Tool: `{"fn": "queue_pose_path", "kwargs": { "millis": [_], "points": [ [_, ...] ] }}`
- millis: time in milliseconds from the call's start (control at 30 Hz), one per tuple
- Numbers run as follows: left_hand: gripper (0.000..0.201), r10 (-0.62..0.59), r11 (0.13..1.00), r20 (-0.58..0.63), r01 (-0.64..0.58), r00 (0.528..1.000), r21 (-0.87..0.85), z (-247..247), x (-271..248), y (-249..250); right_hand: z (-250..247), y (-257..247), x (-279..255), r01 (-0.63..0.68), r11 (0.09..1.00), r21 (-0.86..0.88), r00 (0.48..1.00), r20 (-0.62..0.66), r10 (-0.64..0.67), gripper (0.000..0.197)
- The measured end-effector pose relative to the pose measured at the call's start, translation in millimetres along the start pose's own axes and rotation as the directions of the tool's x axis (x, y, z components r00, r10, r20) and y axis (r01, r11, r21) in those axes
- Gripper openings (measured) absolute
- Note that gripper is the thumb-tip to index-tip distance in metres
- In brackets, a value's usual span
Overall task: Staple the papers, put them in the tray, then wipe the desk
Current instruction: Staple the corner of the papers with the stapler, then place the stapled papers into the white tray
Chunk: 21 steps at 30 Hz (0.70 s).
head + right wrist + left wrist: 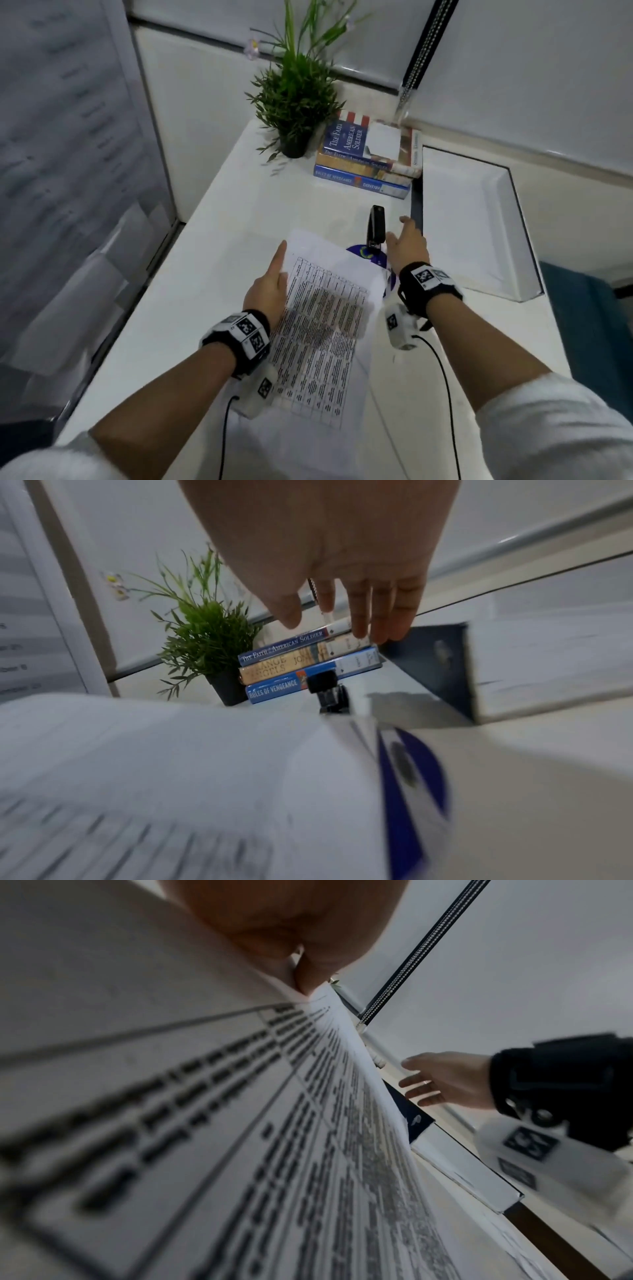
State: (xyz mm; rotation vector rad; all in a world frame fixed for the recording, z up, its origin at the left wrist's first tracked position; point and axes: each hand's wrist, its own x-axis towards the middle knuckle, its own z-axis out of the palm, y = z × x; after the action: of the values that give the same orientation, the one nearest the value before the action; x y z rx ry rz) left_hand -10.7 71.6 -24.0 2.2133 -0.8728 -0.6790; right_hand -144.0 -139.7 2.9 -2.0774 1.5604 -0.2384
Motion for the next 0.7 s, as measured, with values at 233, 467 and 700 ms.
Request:
{"fn": "queue_pose_path", "kwargs": {
  "millis": [233,467,700],
  "points": [
    [0.058,0.217,0.953,-0.054,-0.224,0.975,-0.205,-29.9,-30.1,29.7,-8.6,40.3,-104.5,-0.111,0.889,0.445,0.993,0.081,0.084,0.055],
    [0.047,0.321,0.798,-0.235,-0.395,0.918,-0.455,-80.3,-47.0,106.3,-27.6,49.8,-181.9,-0.175,0.735,0.655,0.943,0.325,-0.066,0.022],
    [0.045,0.346,0.770,-0.254,-0.428,0.903,-0.473,-68.9,-44.6,195.2,-57.0,85.5,-193.2,-0.160,0.618,0.770,0.986,0.156,0.061,0.022]
  ]
}}
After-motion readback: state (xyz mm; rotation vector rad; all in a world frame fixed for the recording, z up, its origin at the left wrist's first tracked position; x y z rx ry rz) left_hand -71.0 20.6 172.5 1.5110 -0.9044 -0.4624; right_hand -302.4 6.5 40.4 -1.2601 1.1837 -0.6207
